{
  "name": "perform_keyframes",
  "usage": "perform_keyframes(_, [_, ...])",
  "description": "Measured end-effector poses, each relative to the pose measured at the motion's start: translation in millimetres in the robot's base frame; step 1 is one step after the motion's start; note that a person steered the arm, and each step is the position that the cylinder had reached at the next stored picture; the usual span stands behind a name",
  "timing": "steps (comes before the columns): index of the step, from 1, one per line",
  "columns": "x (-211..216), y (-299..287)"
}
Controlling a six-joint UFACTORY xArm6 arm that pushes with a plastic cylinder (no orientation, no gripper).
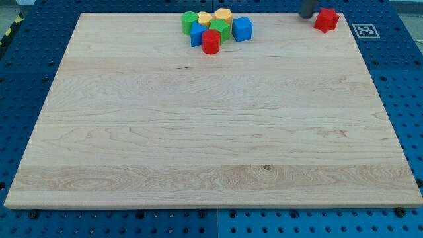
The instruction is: Push the red star right a bit
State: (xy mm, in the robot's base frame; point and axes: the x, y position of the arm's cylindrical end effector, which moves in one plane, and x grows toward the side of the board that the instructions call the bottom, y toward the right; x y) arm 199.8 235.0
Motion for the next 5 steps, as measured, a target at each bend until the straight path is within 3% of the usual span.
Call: perform_keyframes(5, [2.0,23.2])
